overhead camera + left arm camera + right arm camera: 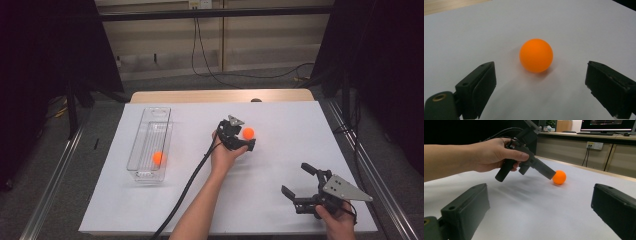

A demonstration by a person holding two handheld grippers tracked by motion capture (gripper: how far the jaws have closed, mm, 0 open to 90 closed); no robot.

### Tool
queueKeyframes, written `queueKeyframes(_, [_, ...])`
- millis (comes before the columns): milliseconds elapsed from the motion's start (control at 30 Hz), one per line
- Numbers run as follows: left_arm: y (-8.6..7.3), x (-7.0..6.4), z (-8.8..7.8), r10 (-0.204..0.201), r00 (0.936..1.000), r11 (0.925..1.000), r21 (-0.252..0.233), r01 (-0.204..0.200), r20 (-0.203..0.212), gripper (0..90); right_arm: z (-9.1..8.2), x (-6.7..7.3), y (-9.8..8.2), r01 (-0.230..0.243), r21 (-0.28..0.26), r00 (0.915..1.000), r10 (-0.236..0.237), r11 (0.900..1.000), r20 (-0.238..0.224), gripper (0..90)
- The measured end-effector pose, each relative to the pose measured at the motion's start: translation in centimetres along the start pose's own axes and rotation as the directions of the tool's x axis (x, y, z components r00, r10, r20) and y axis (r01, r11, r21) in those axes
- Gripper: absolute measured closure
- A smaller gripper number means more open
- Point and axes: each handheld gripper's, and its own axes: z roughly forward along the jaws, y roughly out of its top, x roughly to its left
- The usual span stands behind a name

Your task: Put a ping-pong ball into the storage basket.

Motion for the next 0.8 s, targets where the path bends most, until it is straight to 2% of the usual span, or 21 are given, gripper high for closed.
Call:
queueKeyframes(467, [0.6,-0.1,0.5,-0.003,0.9999,0.9999,-0.011,0.003,-0.012,10.2,0.0,0.0,0.0,0.002,0.0,1.0,-0.002,1.0,-0.005,1.1])
queueKeyframes(667, [0.7,-0.1,0.9,-0.004,1.0,0.9999,-0.014,0.004,-0.003,11.5,0.0,0.0,0.0,0.002,0.0,1.0,-0.002,1.0,-0.005,1.1])
queueKeyframes(800, [0.7,0.0,1.1,-0.02,0.9998,0.9996,-0.018,0.02,0.005,12.8,0.0,0.0,0.0,0.002,0.0,1.0,-0.002,1.0,-0.004,1.1])
